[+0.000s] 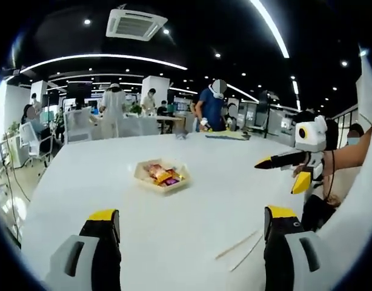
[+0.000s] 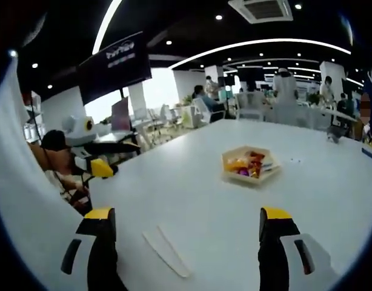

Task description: Place the target food into the container with the food tongs after gripping and lifting it, then release it inside without dropping or visibly crushing the food.

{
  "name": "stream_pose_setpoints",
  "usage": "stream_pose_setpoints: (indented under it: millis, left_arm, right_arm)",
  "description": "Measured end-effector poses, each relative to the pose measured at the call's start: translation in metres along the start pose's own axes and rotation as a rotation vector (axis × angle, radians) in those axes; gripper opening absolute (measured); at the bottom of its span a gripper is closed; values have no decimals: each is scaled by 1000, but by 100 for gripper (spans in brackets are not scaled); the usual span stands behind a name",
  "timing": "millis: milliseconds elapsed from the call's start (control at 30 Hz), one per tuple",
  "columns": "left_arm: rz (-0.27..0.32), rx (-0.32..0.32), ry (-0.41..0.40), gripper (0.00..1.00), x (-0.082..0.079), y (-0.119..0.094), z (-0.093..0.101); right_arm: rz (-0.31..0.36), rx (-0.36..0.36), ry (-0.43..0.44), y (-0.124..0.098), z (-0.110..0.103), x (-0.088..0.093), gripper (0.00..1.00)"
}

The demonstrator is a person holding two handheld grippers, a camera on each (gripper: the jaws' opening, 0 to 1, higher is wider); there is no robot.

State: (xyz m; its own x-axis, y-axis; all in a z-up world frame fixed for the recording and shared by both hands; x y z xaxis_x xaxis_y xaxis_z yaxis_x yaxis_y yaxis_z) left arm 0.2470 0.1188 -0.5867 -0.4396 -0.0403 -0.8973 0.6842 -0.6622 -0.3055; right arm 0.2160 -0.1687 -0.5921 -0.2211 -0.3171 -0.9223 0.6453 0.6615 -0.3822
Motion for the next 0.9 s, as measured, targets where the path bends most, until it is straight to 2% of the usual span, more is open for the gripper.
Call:
stream_pose_setpoints:
  millis: [133,167,300,400,633,900]
  left_arm:
    - [-25,-6,3,99,4,-1,0]
    - [-24,-9,-2,99,5,-2,1]
    - [-13,-28,-21,99,7,0,0]
    - [-12,-38,-31,99,6,2,-1]
    - [-5,-56,-30,99,5,10,-4]
    - [13,-54,-26,99,1,12,-2]
  right_arm:
    - [-13,35,3,-7,7,6,100]
    - [-18,74,16,-8,13,8,100]
    - [-8,154,42,-7,24,9,100]
    - [0,157,50,-5,24,10,100]
    - [-25,148,58,5,20,15,100]
    - [-37,166,64,1,20,19,100]
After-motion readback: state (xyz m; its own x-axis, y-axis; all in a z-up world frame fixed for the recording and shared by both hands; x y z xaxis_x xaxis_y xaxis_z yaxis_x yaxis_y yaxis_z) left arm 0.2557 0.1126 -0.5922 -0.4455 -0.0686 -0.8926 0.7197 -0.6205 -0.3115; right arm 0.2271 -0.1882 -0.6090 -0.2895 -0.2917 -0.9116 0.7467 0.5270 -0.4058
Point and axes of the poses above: the point that each gripper's makers call its tool centre point, and the gripper's own axes: y roughly forward along the fingers, z roughly to its right, x roughly out of its underside, the point moved 8 cm from there along -y, roughly backward along the fingers, and after that the axes turned 13 degrees about -y, right-handed, at the moved point
